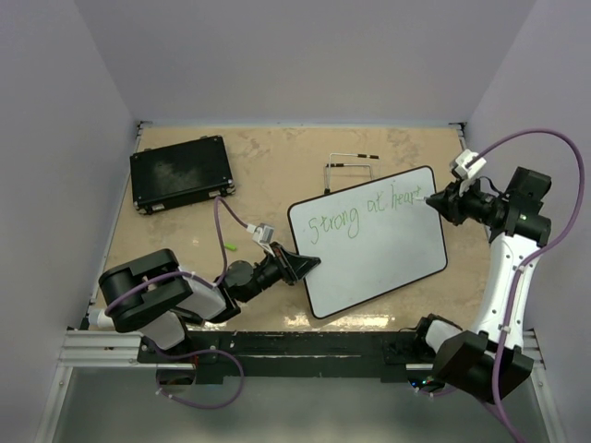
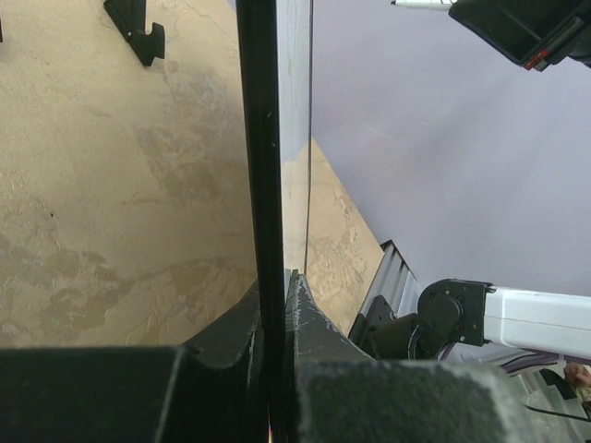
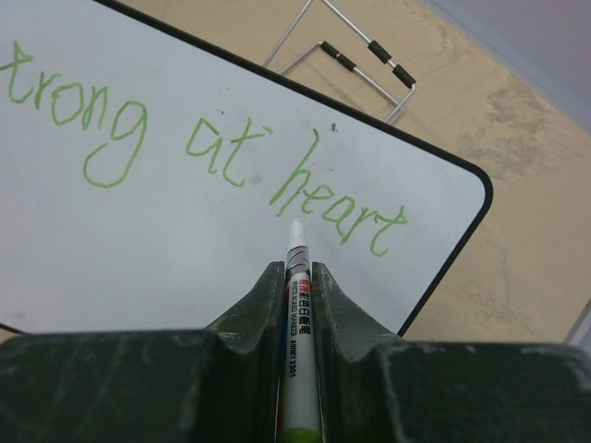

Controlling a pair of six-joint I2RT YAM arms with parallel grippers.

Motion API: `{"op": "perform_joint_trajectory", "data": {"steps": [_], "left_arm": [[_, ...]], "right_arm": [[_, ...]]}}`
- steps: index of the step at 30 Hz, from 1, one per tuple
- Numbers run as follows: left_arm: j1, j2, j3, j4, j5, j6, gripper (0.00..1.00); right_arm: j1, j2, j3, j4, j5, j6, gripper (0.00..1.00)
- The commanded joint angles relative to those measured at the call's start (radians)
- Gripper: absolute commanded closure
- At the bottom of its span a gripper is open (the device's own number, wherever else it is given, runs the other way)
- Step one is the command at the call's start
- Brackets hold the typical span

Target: Write a sentence on the whiteboard

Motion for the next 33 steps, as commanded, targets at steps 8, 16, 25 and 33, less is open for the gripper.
{"op": "perform_joint_trajectory", "data": {"steps": [8,16,25,33], "left_arm": [[-0.003,-0.042,-0.026,0.07,-0.043,0.113,1.0],[-0.004,-0.031,-0.001,0.067,-0.086,0.113,1.0],[-0.006,-0.002,0.011,0.076,-0.09,0.117,1.0],[-0.006,0.015,0.023,0.081,-0.06,0.131,1.0]], "right_arm": [[0.128,0.002,0.053,-0.207,-0.068,-0.129,1.0],[0.254,-0.031,0.034,-0.167,-0.058,-0.074,1.0],[0.263,-0.009,0.031,-0.242,-0.088,-0.198,1.0],[0.266,-0.015,0.129,-0.127,-0.116,-0.053,1.0]]}}
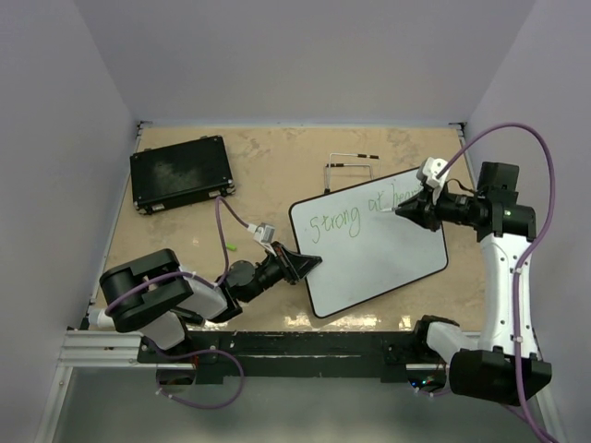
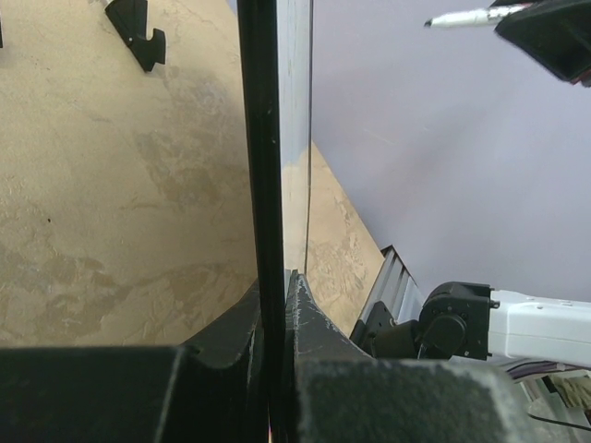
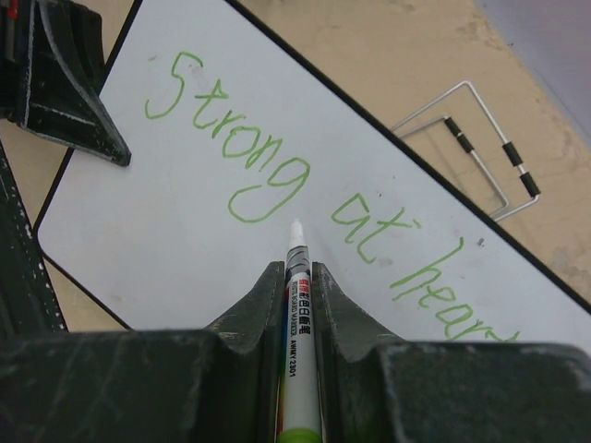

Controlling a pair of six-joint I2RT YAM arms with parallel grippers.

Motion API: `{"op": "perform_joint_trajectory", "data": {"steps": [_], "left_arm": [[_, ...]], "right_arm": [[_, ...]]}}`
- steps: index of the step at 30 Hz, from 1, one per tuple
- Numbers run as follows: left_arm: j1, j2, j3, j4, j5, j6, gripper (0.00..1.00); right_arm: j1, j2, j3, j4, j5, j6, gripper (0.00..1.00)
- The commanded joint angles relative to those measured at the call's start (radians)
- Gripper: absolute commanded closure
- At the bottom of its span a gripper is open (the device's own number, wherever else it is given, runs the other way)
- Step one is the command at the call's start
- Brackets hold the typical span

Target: Write a sentence on the whiteboard

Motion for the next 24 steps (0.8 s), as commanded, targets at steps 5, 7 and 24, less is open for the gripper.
{"op": "perform_joint_trajectory", "data": {"steps": [5,7,24], "left_arm": [[0.001,-0.001,0.035,0.039,-0.054,0.119,1.0],[0.001,-0.006,0.044,0.028,-0.074,0.109,1.0],[-0.022,0.004,0.089,-0.052,-0.18,0.11,1.0]], "right_arm": [[0.155,0.01,0.034,0.088,-0.053,0.1,1.0],[0.199,-0.005,-0.01,0.117,-0.046,0.113,1.0],[0.33,-0.057,-0.11,-0.046,-0.003,-0.218,1.0]]}}
